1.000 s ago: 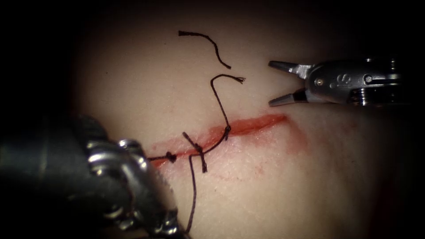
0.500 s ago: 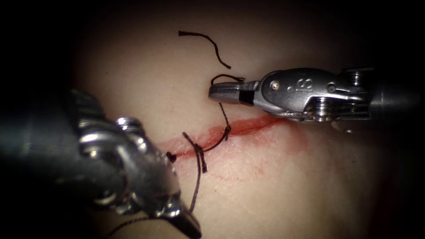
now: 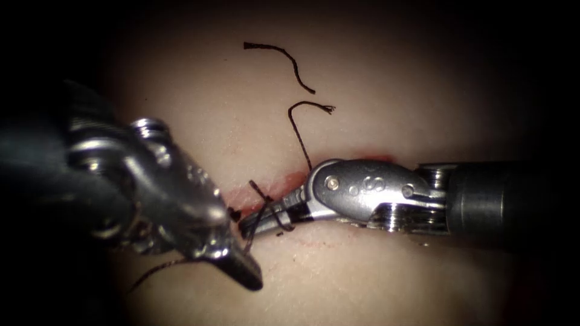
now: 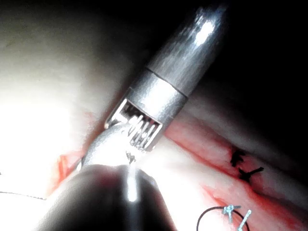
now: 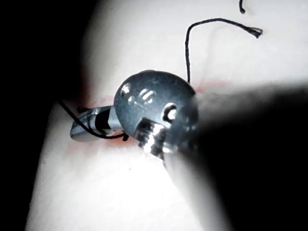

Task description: Wound Closure

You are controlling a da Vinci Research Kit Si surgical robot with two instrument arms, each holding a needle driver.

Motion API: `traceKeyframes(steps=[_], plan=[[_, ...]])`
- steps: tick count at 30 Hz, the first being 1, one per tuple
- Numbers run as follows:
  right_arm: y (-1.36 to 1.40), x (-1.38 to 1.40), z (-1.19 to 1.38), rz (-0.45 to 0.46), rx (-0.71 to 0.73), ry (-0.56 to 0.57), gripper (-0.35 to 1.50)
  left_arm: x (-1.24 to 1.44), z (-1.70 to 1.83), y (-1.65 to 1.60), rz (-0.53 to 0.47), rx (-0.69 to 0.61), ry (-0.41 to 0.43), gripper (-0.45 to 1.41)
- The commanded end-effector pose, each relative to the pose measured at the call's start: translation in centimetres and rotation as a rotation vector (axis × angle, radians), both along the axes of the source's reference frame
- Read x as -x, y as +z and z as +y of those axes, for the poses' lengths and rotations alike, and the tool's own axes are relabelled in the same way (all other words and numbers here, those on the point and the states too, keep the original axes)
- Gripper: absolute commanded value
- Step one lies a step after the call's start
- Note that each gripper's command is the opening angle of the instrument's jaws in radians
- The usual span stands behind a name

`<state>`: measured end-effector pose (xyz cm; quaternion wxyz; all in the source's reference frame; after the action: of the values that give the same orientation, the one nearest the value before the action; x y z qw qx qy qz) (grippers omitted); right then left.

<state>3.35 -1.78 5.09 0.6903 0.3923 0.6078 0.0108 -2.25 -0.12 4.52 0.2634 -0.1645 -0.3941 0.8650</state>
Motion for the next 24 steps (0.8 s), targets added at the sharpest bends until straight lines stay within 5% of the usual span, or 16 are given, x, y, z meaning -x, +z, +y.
traceKeyframes(steps=[1, 10, 19, 24], plan=[[0.01, -0.07, -0.03, 0.016, -0.051, -0.015, -0.35, 0.01, 0.05, 0.12, 0.026, 0.027, -0.005, -0.45], [0.06, -0.07, 0.03, 0.119, -0.373, 0.008, -0.35, -0.14, 0.29, 0.78, 0.185, 0.199, -0.059, -0.45], [0.03, -0.1, 0.14, 0.219, -0.69, 0.1, -0.35, -0.04, 0.14, 1.29, 0.241, 0.208, -0.071, -0.45], [-0.02, -0.1, 0.34, 0.267, -0.786, 0.272, -0.35, 0.07, -0.01, 1.43, 0.226, 0.153, -0.072, -0.45]])
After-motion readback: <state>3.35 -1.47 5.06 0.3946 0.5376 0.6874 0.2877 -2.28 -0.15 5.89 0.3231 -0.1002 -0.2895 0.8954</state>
